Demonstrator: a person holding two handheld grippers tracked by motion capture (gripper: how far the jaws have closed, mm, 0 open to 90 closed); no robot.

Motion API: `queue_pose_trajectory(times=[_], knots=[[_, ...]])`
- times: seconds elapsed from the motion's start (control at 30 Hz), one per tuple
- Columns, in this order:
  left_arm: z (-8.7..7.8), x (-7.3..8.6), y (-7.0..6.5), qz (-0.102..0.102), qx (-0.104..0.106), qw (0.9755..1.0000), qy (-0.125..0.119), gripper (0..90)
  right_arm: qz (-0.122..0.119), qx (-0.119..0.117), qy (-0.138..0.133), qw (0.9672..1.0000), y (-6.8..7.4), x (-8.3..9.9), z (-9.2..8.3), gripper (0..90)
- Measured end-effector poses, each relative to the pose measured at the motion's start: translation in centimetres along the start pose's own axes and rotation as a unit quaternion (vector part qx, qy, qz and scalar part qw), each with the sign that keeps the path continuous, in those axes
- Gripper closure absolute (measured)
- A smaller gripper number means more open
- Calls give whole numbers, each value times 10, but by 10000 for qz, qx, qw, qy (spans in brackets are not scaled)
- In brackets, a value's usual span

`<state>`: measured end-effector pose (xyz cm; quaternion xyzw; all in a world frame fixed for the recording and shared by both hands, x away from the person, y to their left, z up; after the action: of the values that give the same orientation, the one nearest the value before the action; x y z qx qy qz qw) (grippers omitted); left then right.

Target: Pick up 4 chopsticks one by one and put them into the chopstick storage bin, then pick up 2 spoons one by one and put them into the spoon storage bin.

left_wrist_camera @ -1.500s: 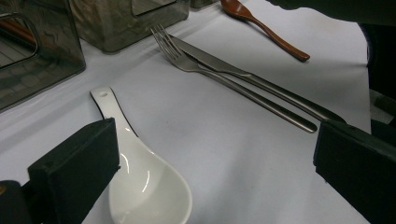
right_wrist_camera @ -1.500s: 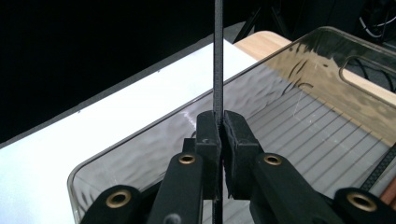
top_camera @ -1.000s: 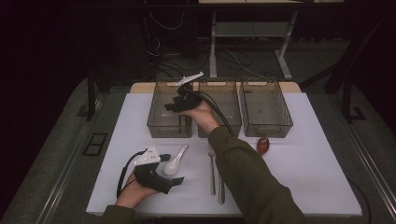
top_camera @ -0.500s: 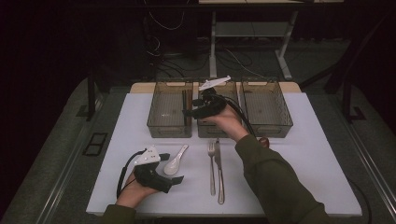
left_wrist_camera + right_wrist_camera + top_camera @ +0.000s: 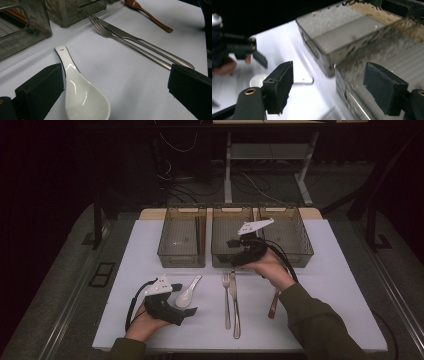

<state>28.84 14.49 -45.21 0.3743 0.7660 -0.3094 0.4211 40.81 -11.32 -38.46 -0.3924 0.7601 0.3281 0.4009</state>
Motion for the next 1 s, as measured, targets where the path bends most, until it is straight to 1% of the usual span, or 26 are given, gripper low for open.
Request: queue_pose_trajectory(times=[0.07,0.2,0.33,0.43,0.47,0.53,0.6,0.7,0.73,0.87,0.93,1.0], knots=[[0,0,-1,-26,-4,10000,-30,0,0,33,-2,10000,1,9,-8,236],[0,0,-1,-3,-16,10000,-1,0,14,109,51,9999,2,26,-23,231],[0,0,-1,-4,-25,10000,2,0,115,136,12,9998,2,41,-37,228],[-1,0,-1,-9,-40,10000,1,0,183,140,26,9997,3,52,-47,220],[-1,0,-1,-22,-40,10000,-14,0,172,154,48,9997,4,55,-50,213],[-1,-1,-1,-15,-43,10000,-19,0,143,281,57,9995,5,59,-57,198],[-1,0,-1,-20,-45,10000,-21,0,98,343,-20,9994,5,64,-65,192],[-1,0,-1,-21,-46,10000,-13,0,201,330,-95,9992,7,71,-78,187],[-1,0,-1,-30,-51,10000,-41,0,232,360,-103,9990,7,74,-81,186],[-1,-1,1,-42,-85,10000,-25,0,239,545,-108,9982,7,87,-93,180],[0,-1,2,-64,-114,9999,-67,0,266,570,-135,9979,7,94,-99,179],[-1,-2,2,-82,-176,9998,-85,0,330,648,-167,9972,7,100,-105,179]])
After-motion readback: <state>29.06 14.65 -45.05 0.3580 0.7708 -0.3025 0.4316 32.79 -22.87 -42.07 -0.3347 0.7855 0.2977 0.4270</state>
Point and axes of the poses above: each handheld gripper's, and its own axes: z roughly forward along the jaws, x roughly out of its underside, y roughly to its left, the point moved 3 cm from there along z, roughly forward along the jaws, and after that the axes turned 4 degrees about -y, right-handed, at the moved point
